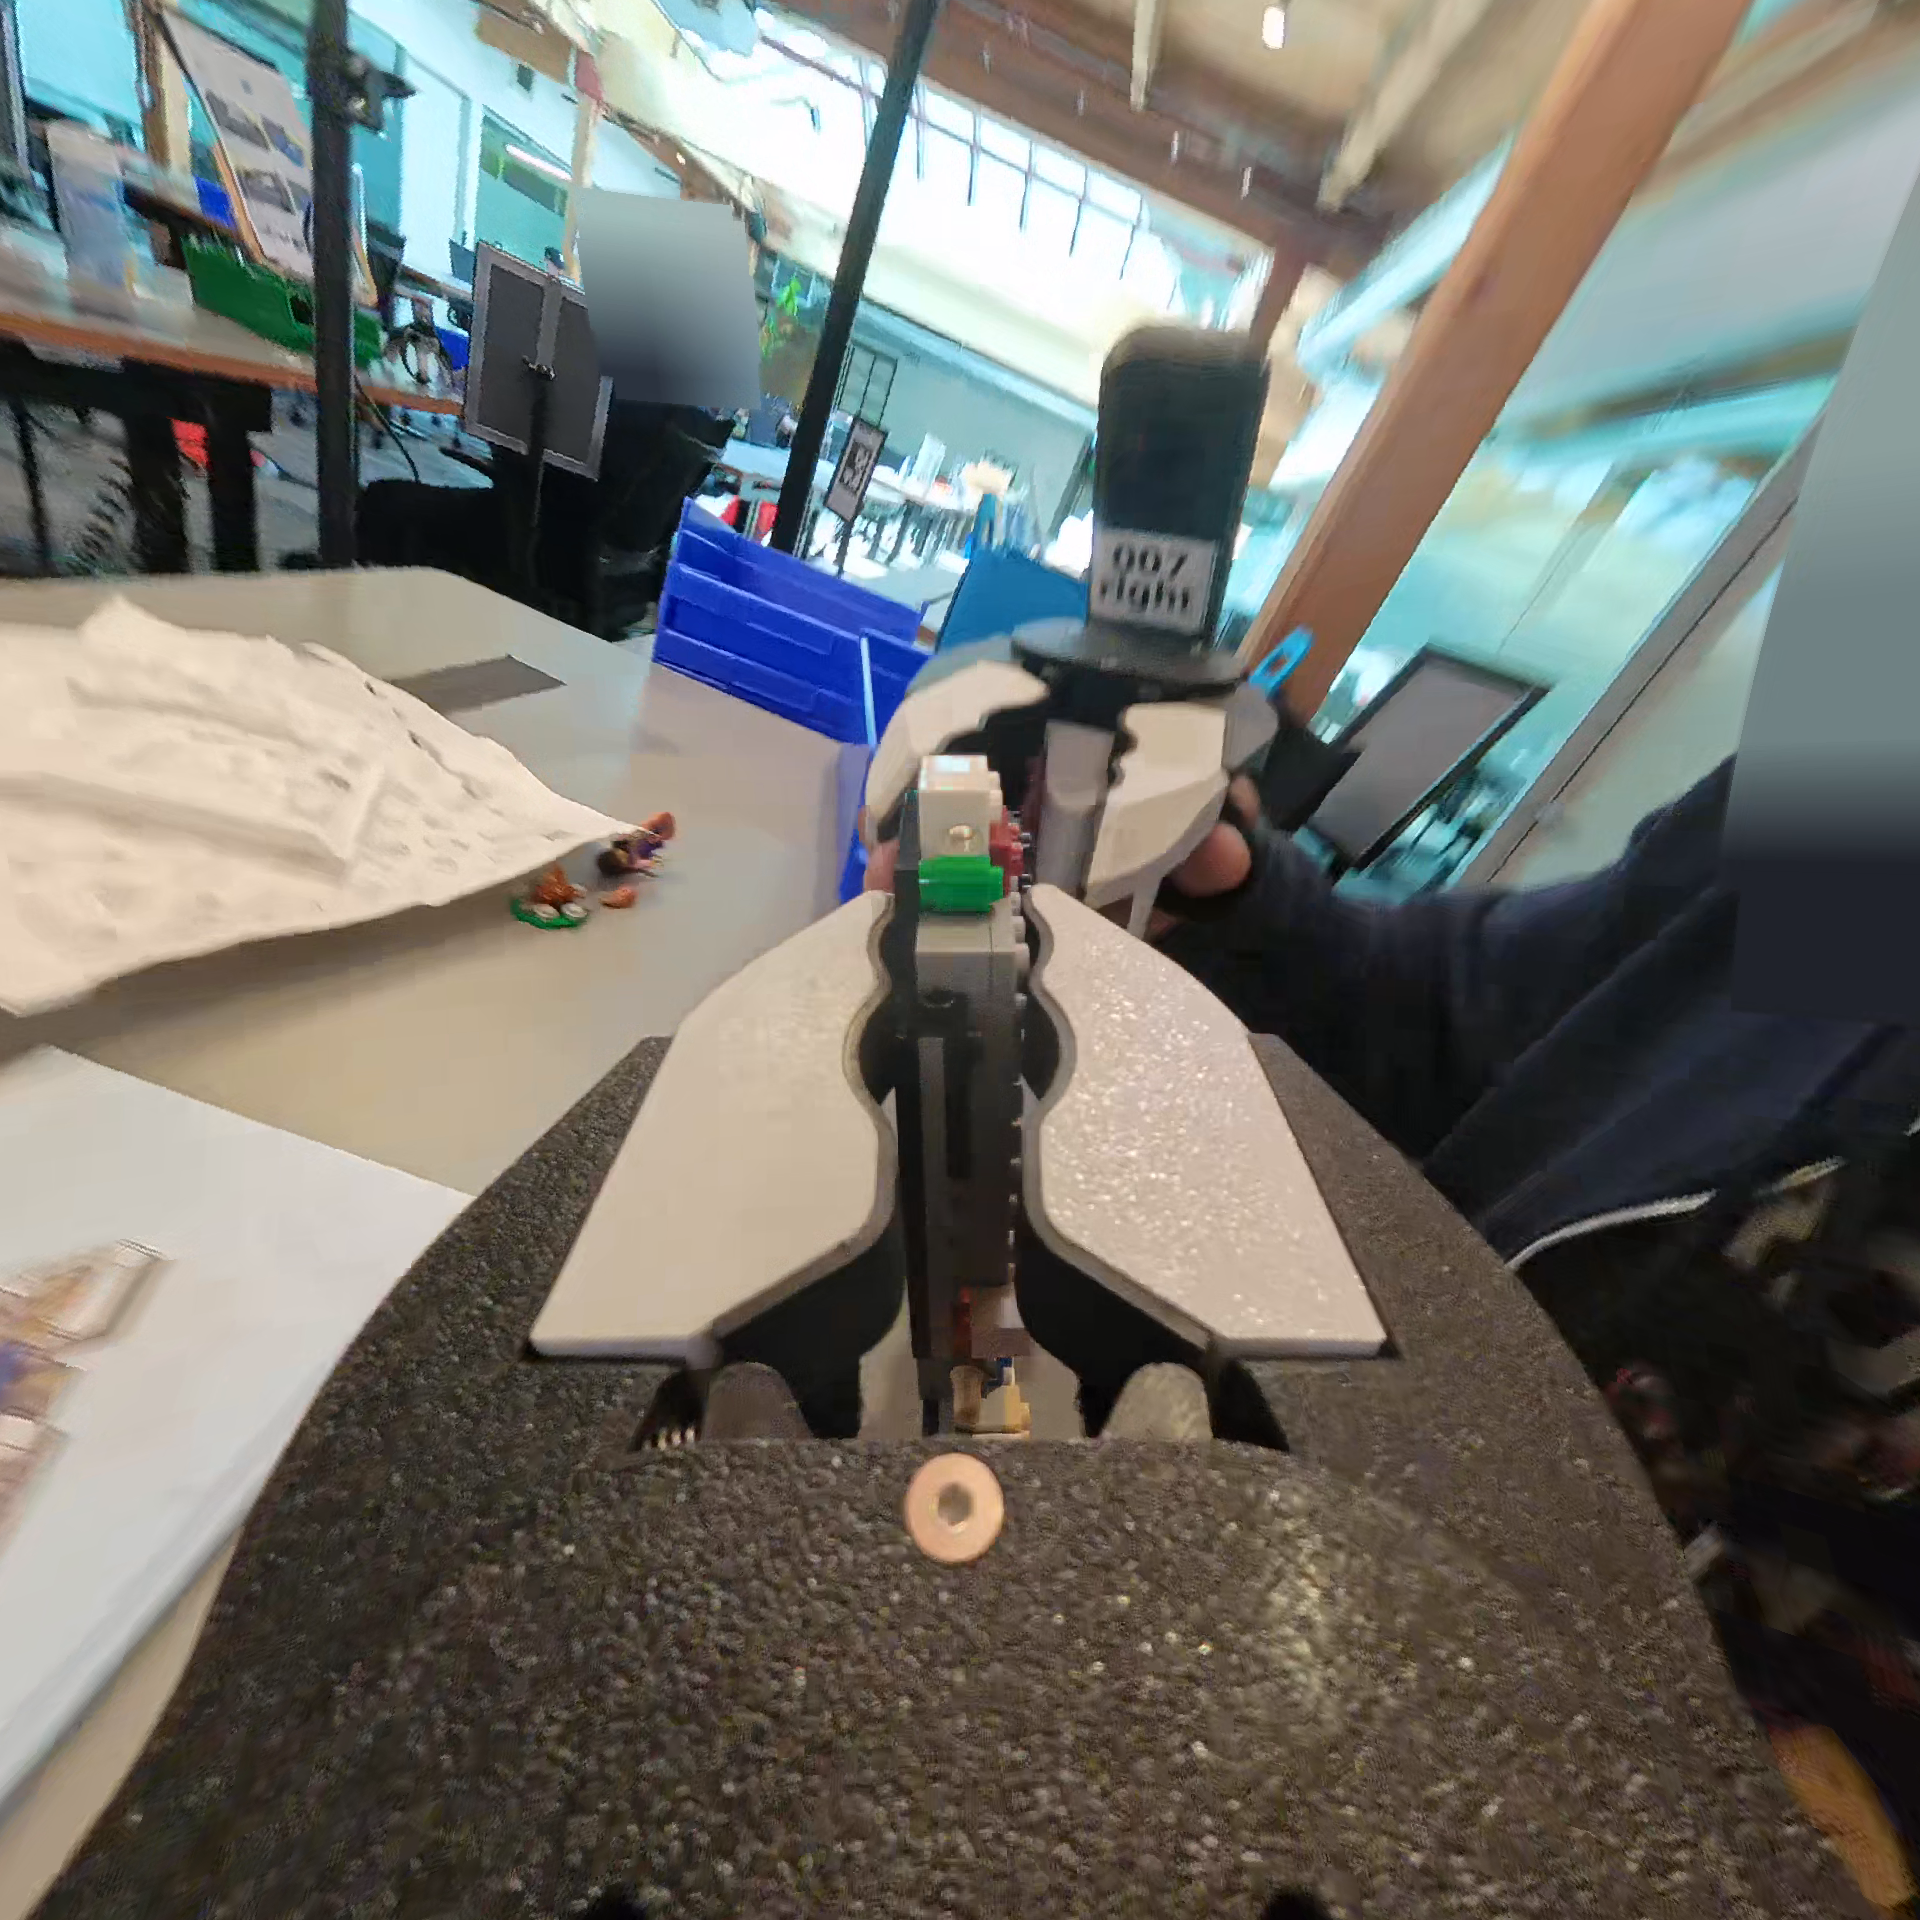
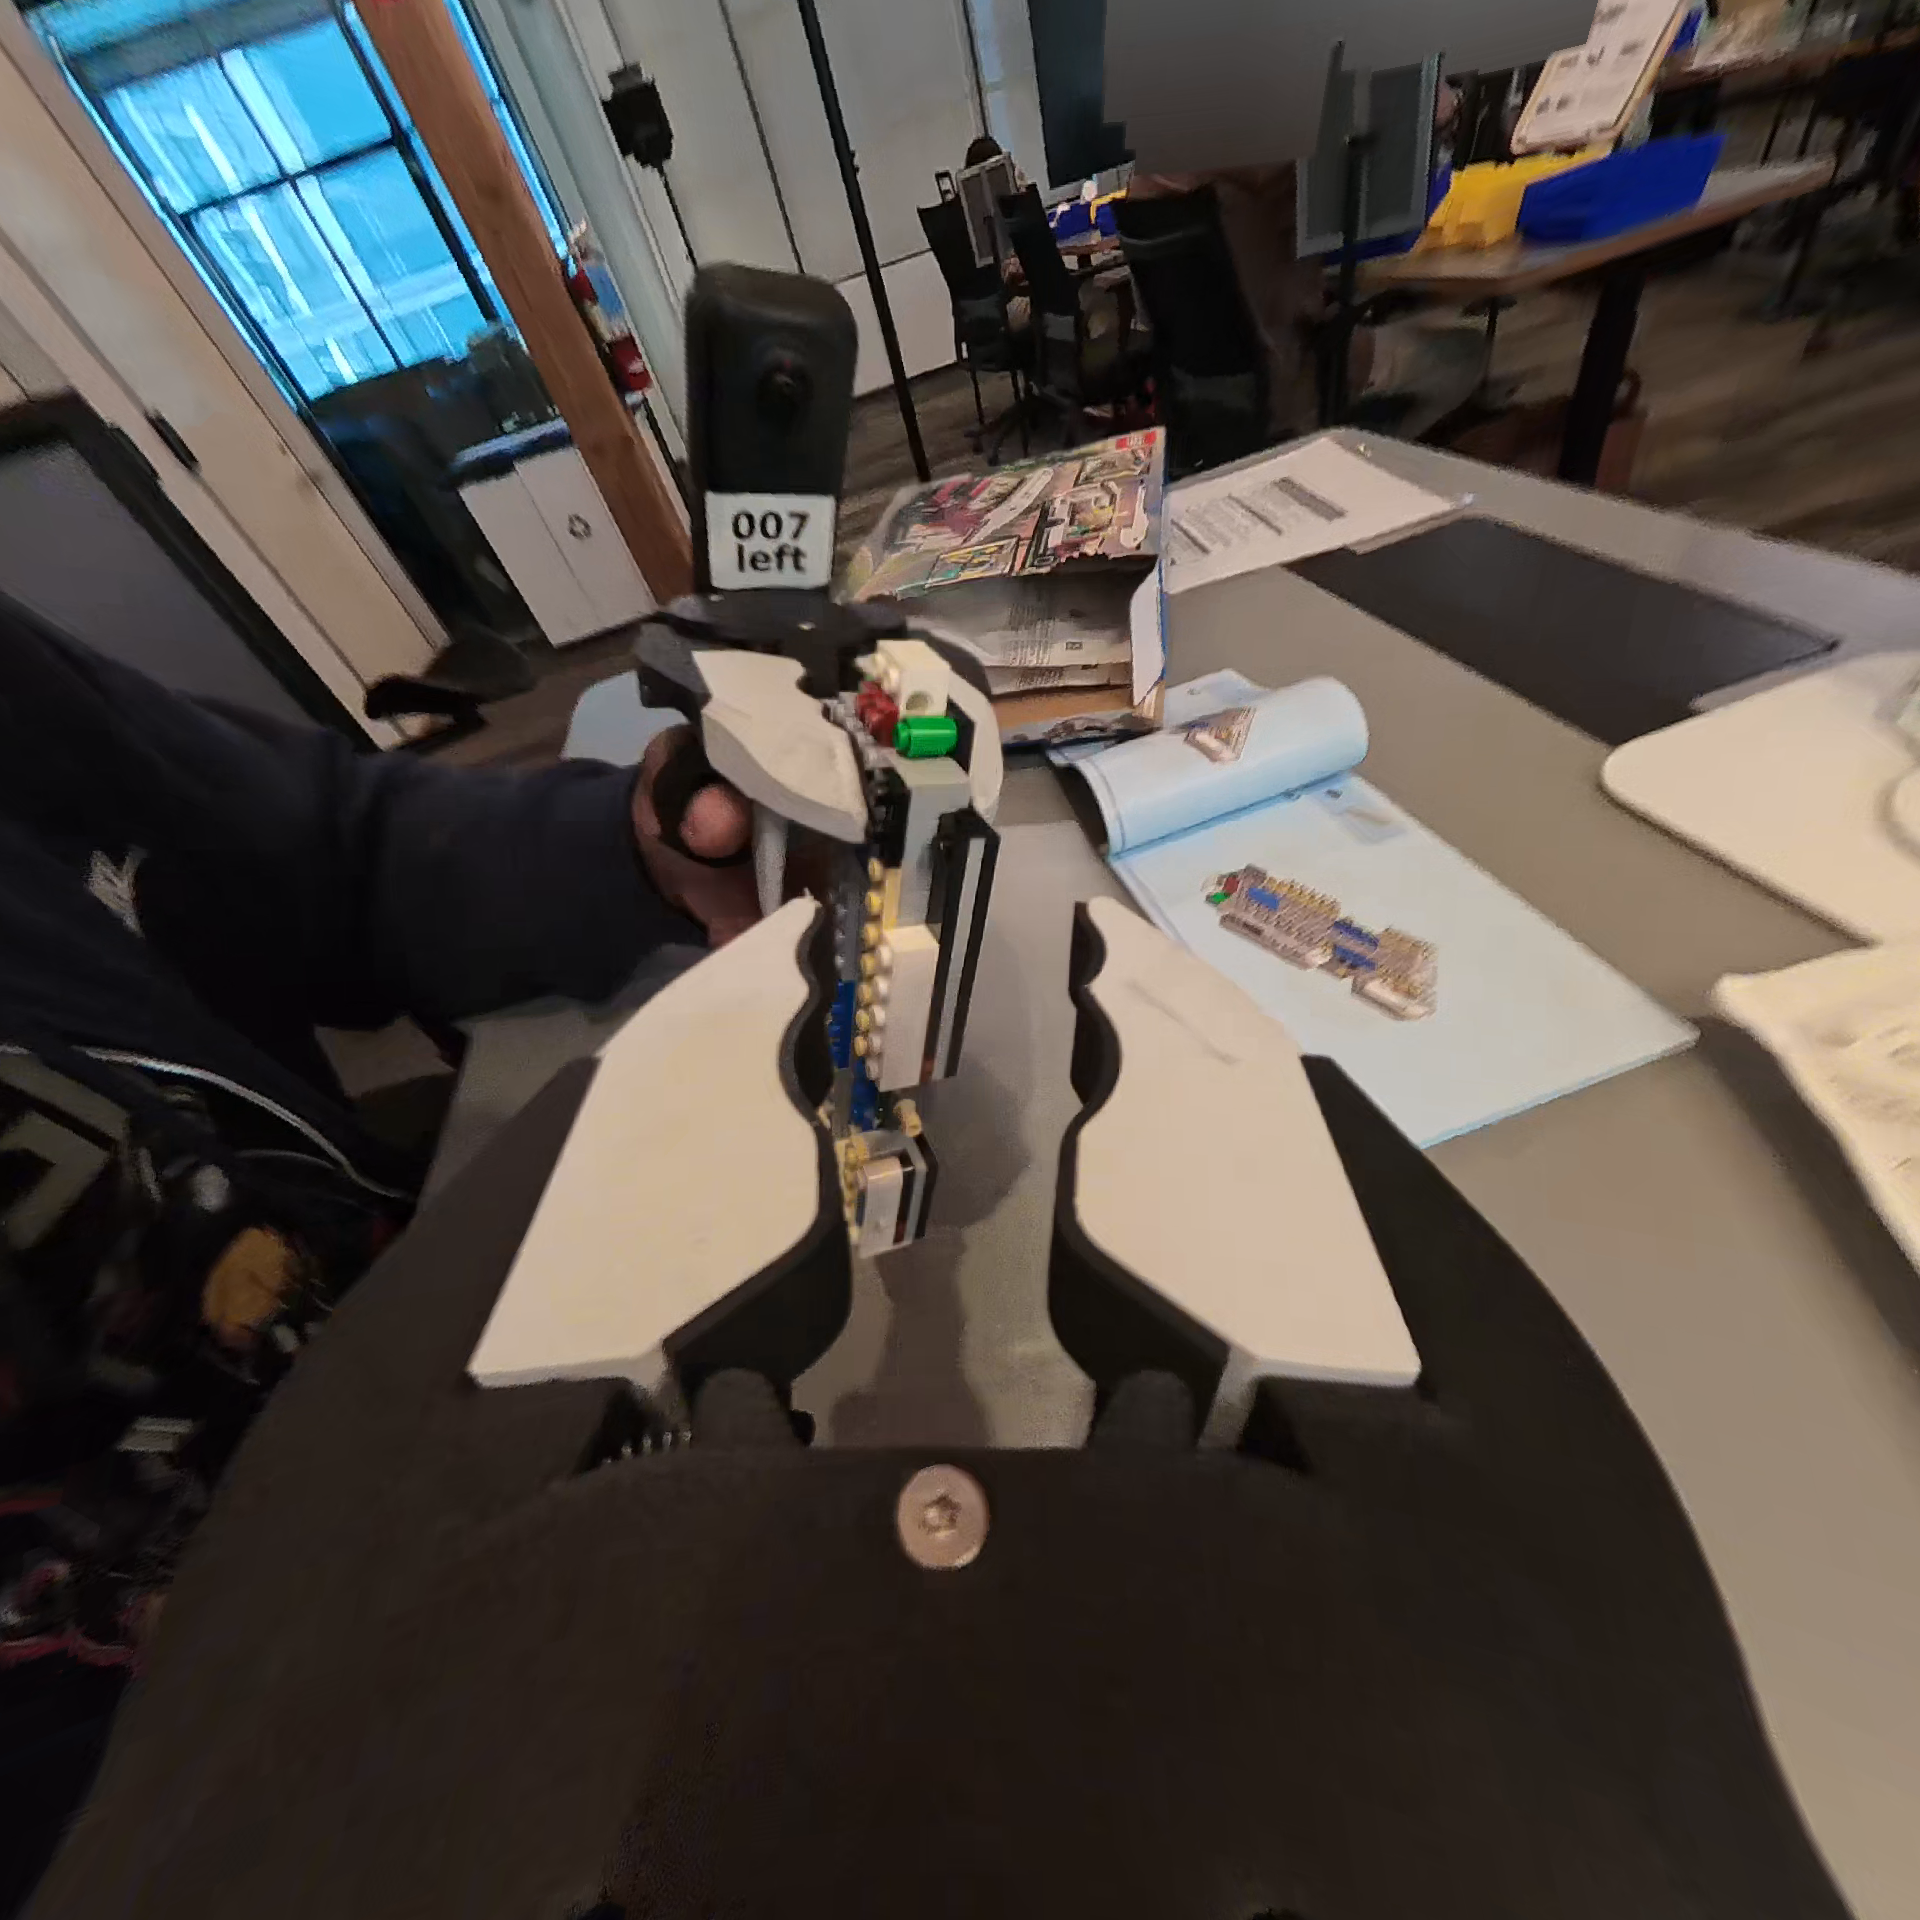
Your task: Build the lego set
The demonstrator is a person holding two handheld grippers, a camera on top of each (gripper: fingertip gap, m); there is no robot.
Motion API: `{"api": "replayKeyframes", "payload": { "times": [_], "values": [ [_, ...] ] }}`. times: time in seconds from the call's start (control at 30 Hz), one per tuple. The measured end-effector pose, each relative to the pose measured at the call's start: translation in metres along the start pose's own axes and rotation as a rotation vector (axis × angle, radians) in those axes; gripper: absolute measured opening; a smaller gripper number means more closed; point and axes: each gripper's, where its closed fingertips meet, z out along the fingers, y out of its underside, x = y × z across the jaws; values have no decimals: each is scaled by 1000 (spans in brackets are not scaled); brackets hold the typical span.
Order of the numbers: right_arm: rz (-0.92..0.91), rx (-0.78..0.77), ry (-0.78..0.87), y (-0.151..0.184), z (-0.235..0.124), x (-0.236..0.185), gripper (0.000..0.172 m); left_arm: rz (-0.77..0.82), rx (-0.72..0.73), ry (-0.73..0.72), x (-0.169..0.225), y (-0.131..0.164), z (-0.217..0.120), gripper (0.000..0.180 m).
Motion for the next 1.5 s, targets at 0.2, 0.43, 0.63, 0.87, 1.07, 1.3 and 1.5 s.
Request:
{"api": "replayKeyframes", "payload": {
  "times": [0.2, 0.43, 0.63, 0.87, 1.07, 1.3, 1.5],
  "values": [
    [-330, 6, 29, -17, 5, -15, 42, 339, -52, -44, 18, -10, 1, 19],
    [-385, 82, -42, -17, 3, -31, 33, 430, -48, -25, 23, -2, -1, 19],
    [-444, 36, -30, -6, 9, -31, 30, 496, -92, -12, 26, 9, -1, 19],
    [-458, 10, -103, 2, 9, -39, 24, 512, -113, 22, 31, 17, 0, 19],
    [-518, -23, -141, 10, 9, -46, 18, 543, -138, 61, 35, 24, -1, 19],
    [-562, -29, -138, 11, 10, -49, 18, 567, -131, 81, 37, 26, -2, 19],
    [-570, -29, -129, 12, 11, -48, 18, 563, -129, 81, 37, 26, -3, 19]
  ]
}}
